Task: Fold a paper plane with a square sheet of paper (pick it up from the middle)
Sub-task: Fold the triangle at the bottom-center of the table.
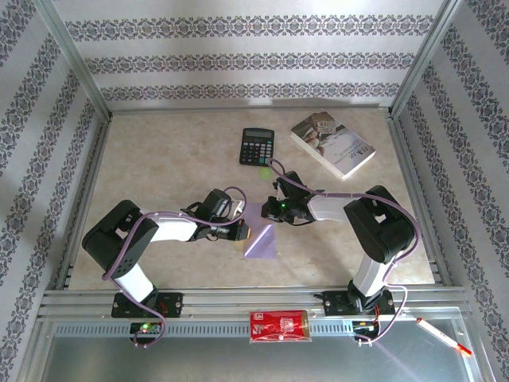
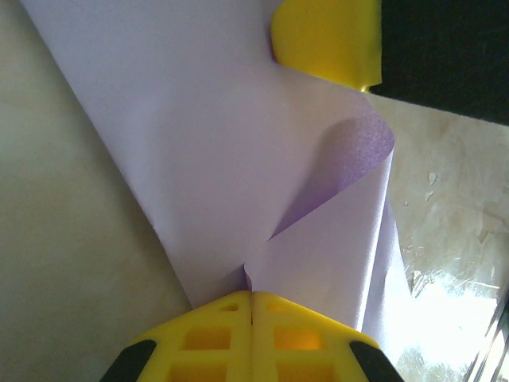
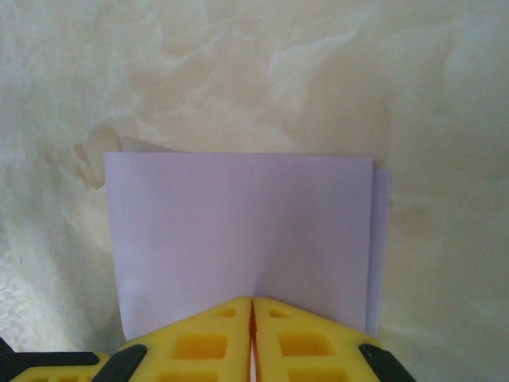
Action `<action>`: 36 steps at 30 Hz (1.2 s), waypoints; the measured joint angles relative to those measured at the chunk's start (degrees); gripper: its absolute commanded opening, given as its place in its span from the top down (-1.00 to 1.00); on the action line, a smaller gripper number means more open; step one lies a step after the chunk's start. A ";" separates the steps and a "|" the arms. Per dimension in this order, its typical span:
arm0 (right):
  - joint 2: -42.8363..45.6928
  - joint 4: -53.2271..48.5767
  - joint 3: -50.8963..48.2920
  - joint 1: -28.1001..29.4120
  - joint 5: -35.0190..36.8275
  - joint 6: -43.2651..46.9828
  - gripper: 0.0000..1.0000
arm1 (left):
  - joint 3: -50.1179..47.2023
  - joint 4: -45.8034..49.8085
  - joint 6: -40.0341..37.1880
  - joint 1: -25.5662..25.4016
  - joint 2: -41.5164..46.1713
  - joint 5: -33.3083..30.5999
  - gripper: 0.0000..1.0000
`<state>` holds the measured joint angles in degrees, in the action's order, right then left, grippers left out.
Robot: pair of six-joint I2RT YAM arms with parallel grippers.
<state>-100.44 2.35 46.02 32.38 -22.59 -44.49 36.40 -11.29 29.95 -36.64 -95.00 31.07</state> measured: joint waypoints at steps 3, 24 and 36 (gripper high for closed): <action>0.00 0.00 0.00 0.00 0.00 0.17 0.80 | 0.24 0.20 0.00 0.00 -0.13 0.15 1.00; 0.00 0.00 0.00 0.00 0.00 1.01 0.80 | 0.59 0.17 0.02 0.02 -0.57 1.53 1.00; 0.00 0.00 0.00 0.00 -0.02 1.03 0.73 | 1.31 1.29 -0.17 0.02 -0.92 1.44 1.00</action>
<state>-100.44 2.35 46.02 32.38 -22.61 -43.46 37.71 -10.00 29.78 -36.62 -95.92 32.51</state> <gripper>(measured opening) 0.116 0.044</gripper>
